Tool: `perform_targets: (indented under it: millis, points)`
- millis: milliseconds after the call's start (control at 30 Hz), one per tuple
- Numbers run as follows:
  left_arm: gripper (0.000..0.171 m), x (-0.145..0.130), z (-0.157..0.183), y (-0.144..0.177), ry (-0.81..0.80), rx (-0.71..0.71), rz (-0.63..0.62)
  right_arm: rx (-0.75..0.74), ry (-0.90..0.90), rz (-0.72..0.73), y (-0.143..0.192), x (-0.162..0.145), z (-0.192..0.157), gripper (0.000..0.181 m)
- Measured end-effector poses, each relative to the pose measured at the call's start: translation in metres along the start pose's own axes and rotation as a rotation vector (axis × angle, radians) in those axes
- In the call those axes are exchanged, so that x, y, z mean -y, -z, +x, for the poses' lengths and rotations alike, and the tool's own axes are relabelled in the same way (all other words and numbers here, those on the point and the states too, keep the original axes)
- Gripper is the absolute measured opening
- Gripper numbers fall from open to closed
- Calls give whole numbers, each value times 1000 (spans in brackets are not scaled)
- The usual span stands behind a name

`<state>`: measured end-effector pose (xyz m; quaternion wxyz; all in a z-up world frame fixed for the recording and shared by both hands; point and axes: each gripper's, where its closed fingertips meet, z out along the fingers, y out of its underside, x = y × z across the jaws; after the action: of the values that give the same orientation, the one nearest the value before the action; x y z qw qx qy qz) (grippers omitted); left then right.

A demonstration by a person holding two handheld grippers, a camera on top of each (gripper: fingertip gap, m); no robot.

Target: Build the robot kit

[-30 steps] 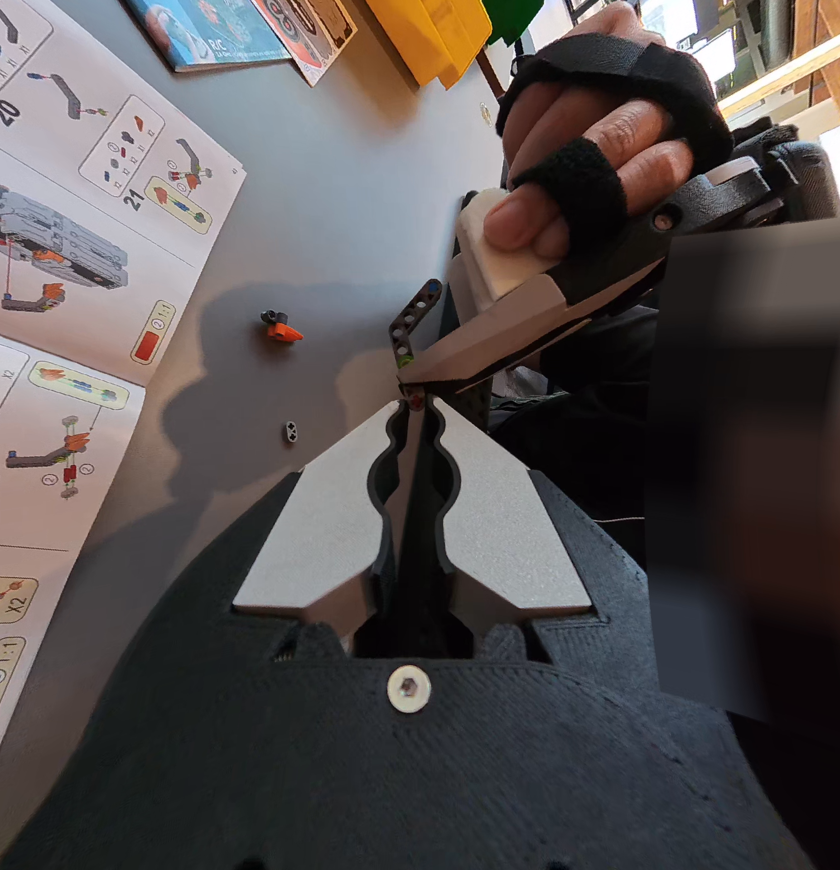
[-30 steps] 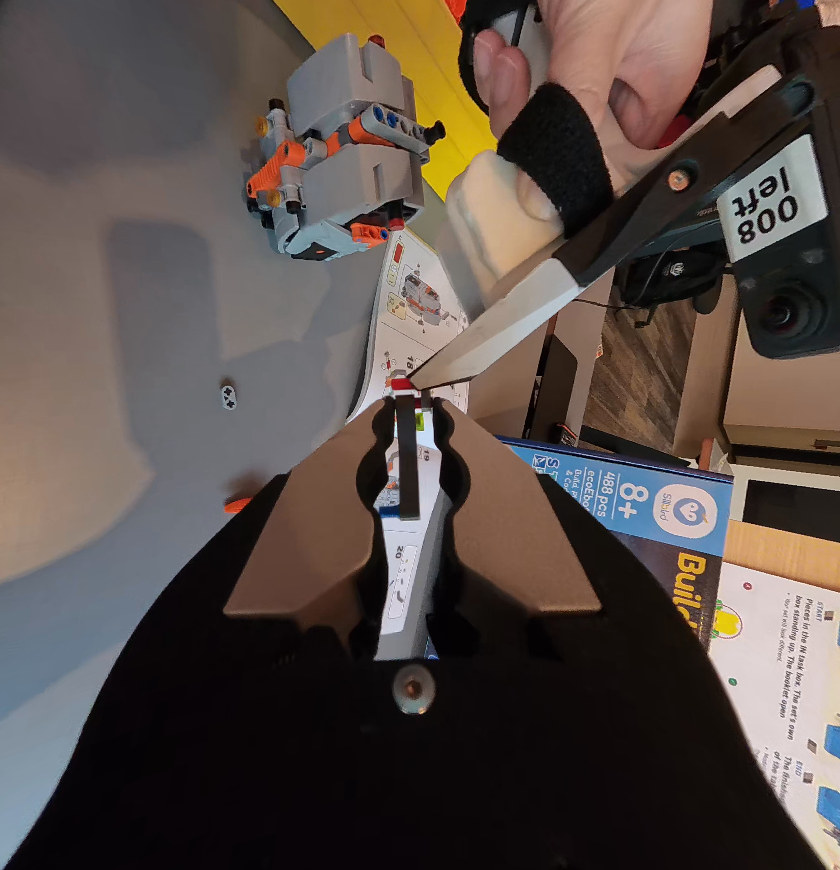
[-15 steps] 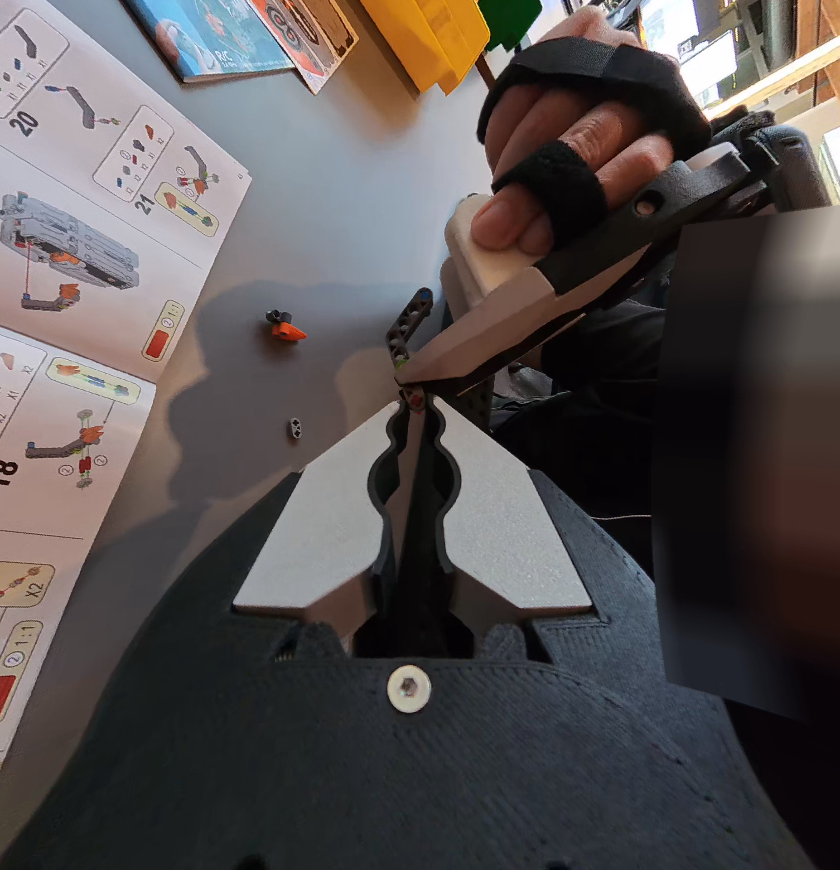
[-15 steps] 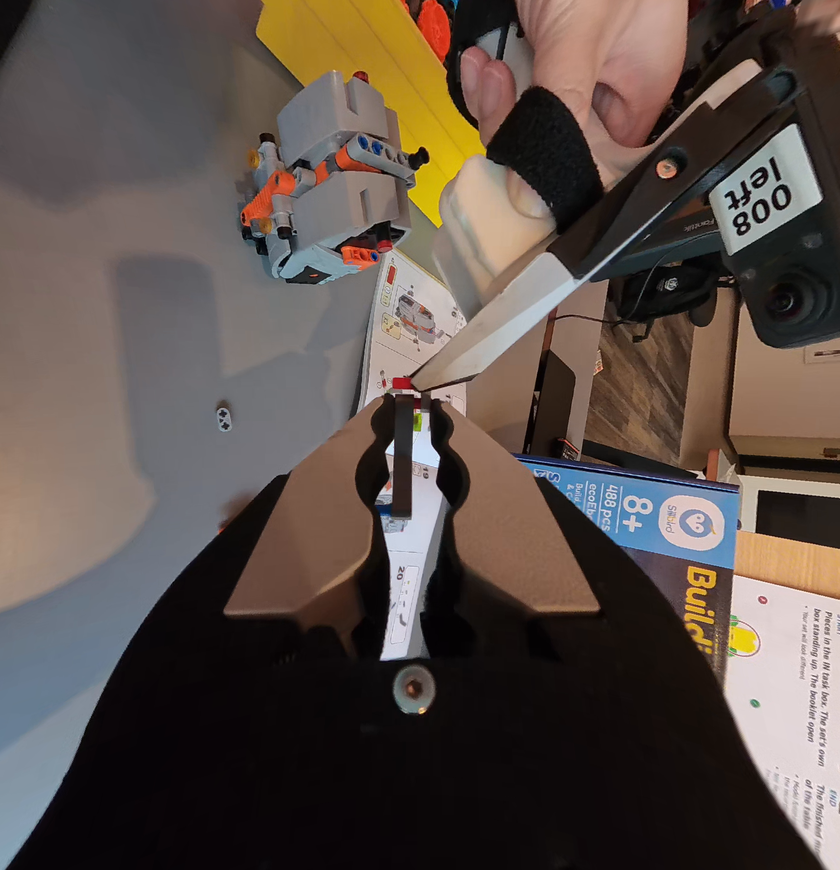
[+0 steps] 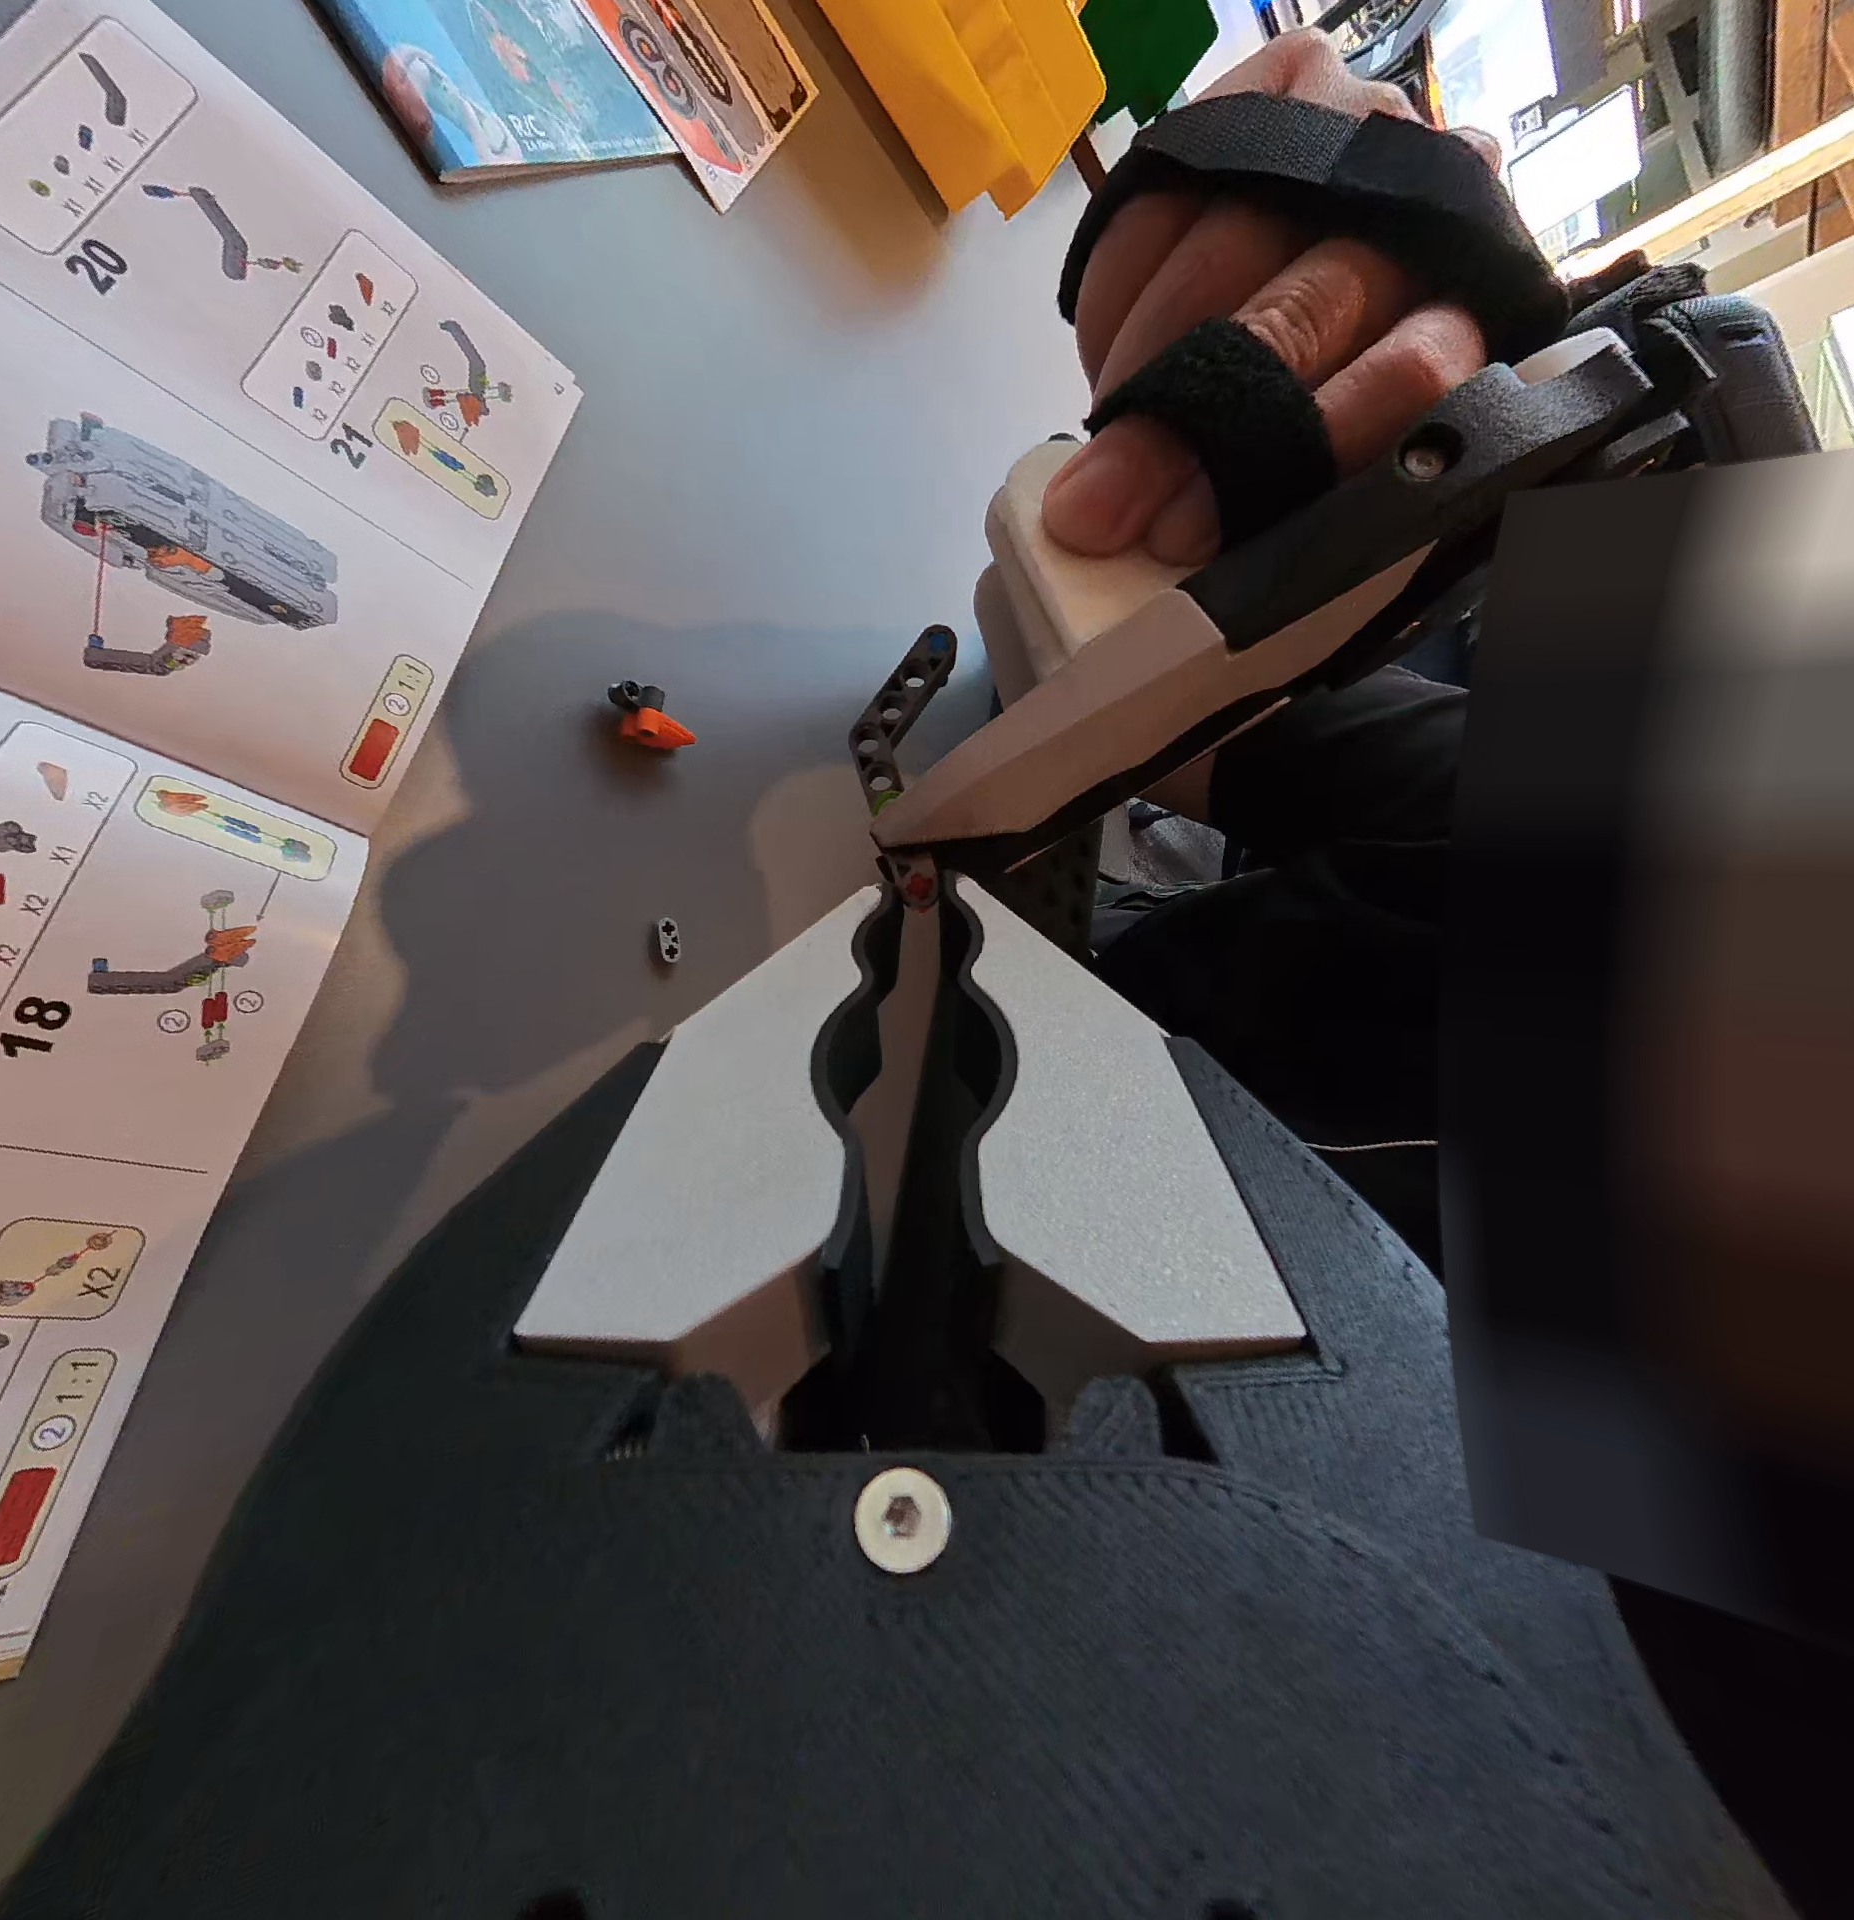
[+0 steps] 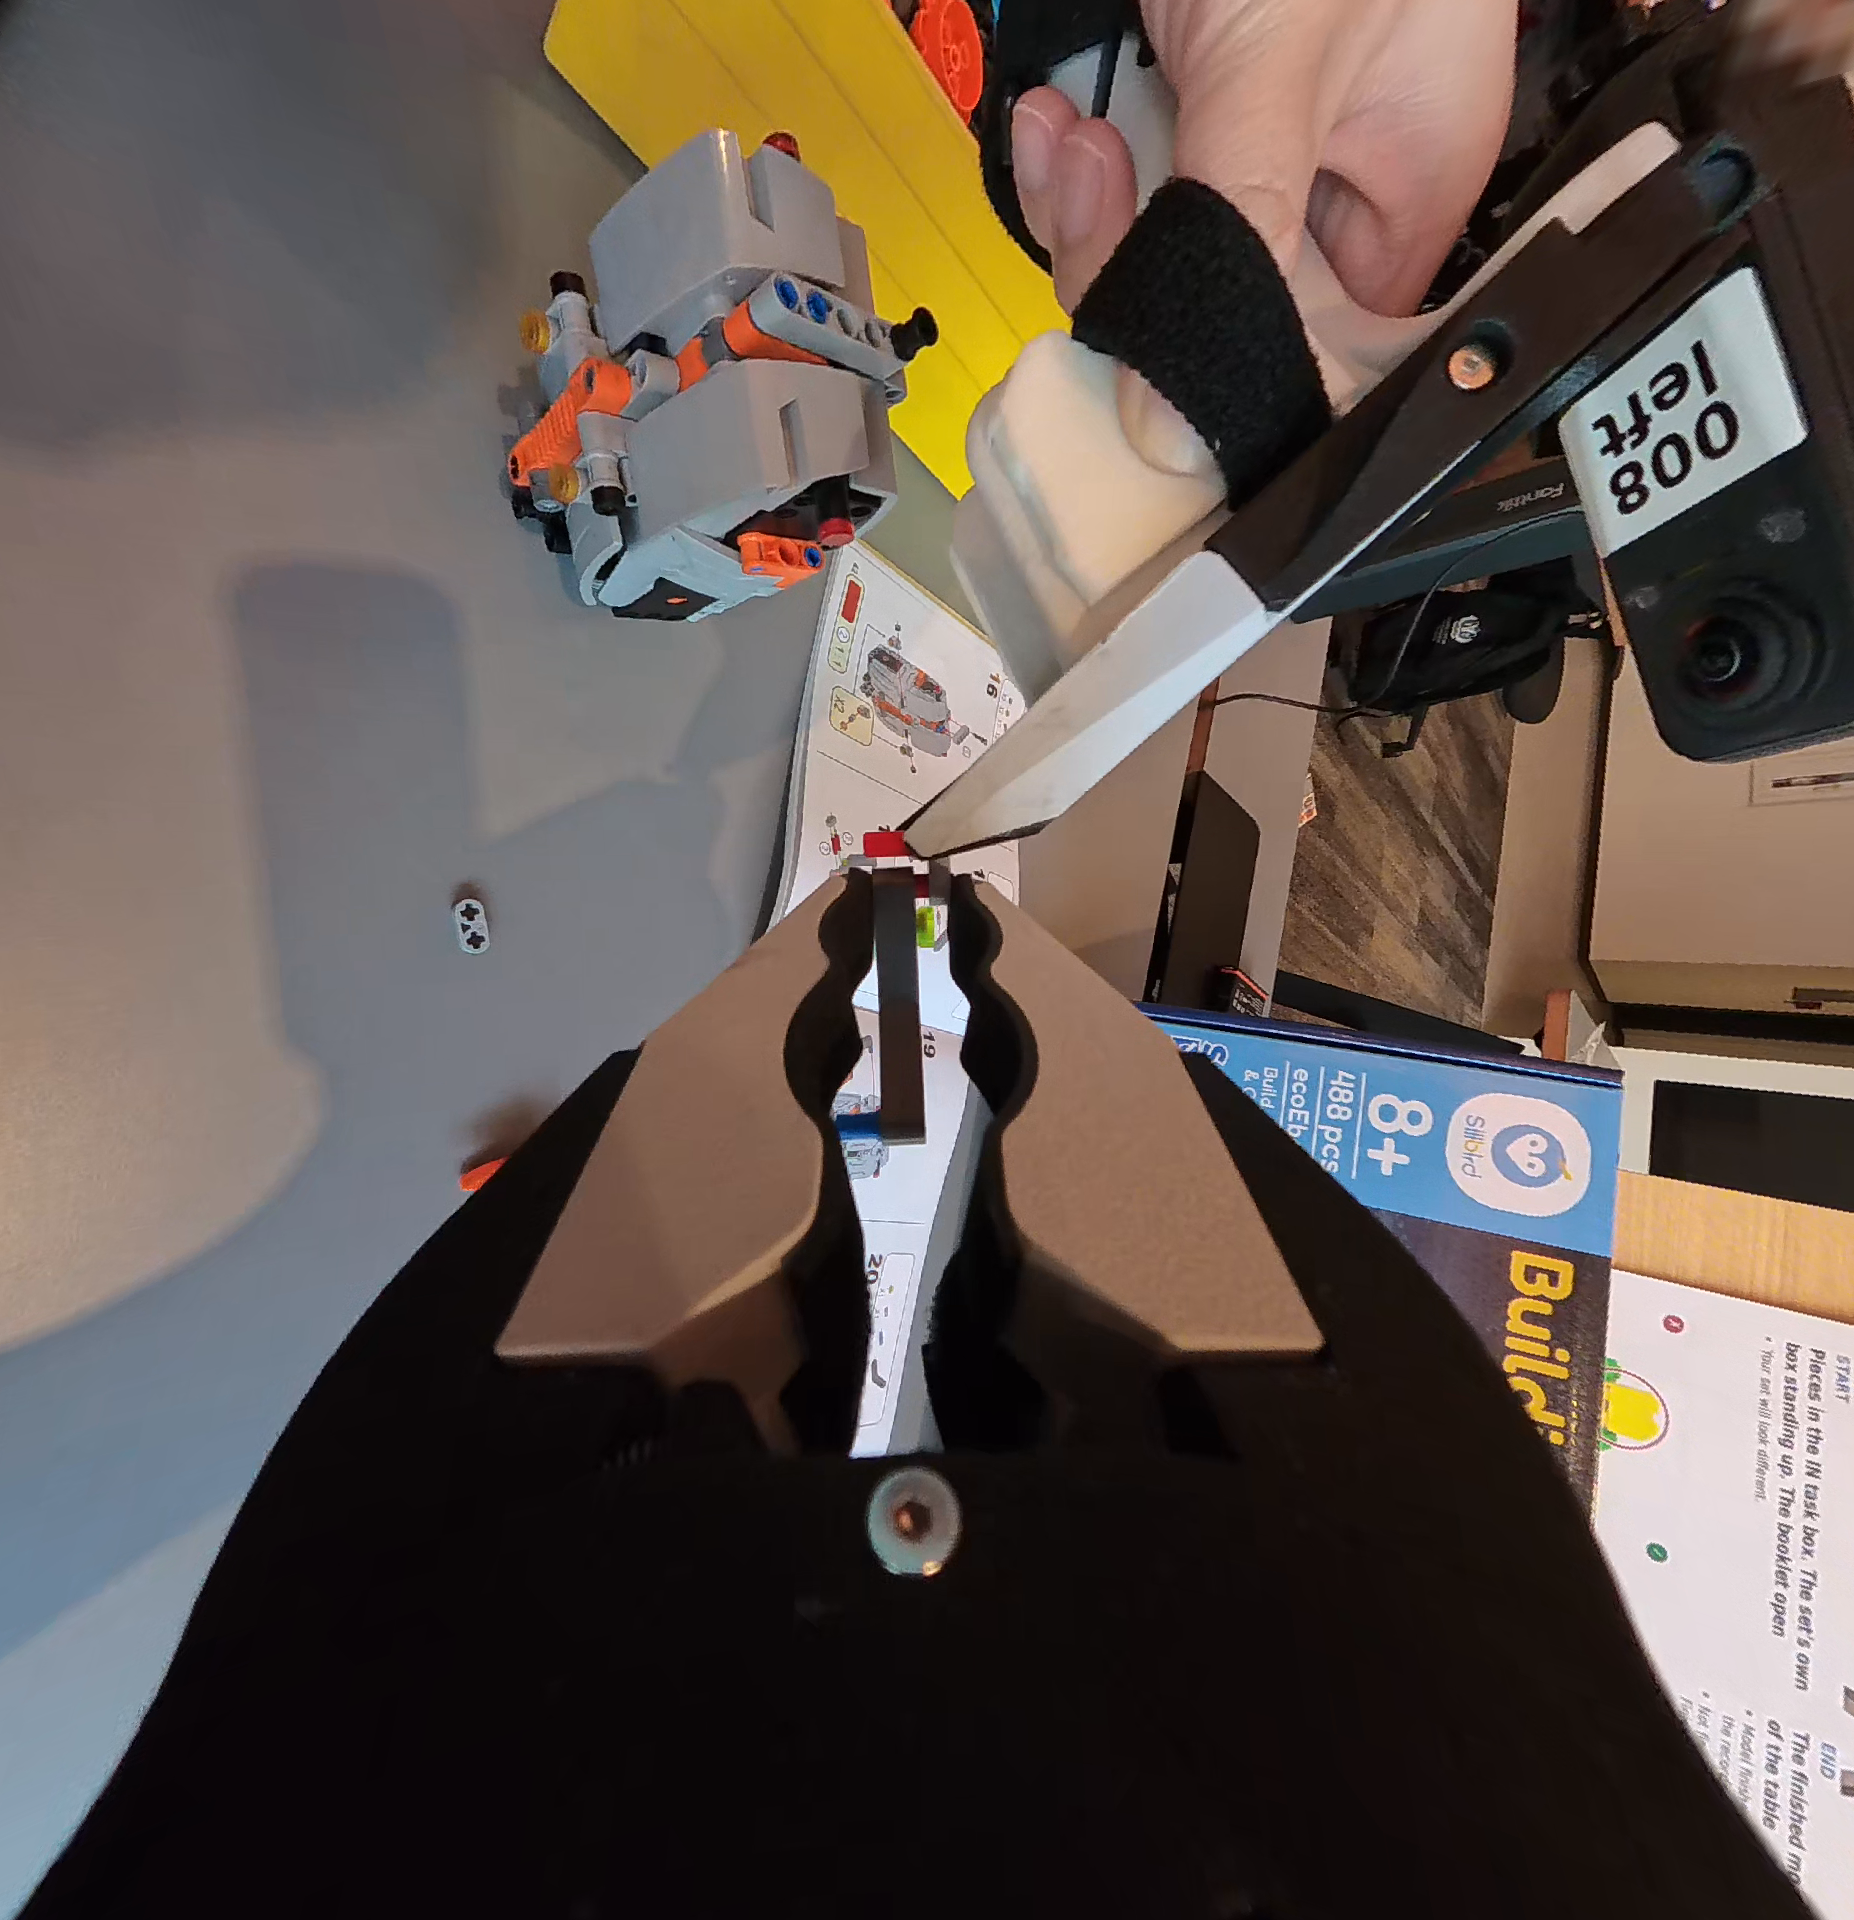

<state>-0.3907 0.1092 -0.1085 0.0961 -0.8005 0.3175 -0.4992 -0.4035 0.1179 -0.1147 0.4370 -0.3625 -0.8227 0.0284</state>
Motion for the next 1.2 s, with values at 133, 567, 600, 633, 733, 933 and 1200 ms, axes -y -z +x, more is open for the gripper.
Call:
perform_targets:
  millis: [133, 567, 600, 633, 733, 933, 1200]
  points:
    - [6, 0, 0, 0, 4, -2, -3, 3, -3, 0, 0, 0, 0, 15]
    - [6, 19, 17, 8, -22, -100, 120, 3, -215, 123, 21, -1, 18, 15]
    - [5, 19, 16, 8, -25, -89, 120, -10, -204, 103, 21, -3, 20, 16]
    - [6, 21, 16, 9, -25, -87, 127, -16, -202, 91, 22, -4, 20, 16]
    - [11, 31, 18, 14, -21, -107, 193, -37, -209, 68, 22, -5, 23, 16]
    - [8, 36, 15, 12, -42, -77, 215, -99, -190, 28, 21, -5, 31, 16]
    - [6, 42, 29, 25, -199, -45, 261, -243, -98, 68, 33, 6, 48, 16]
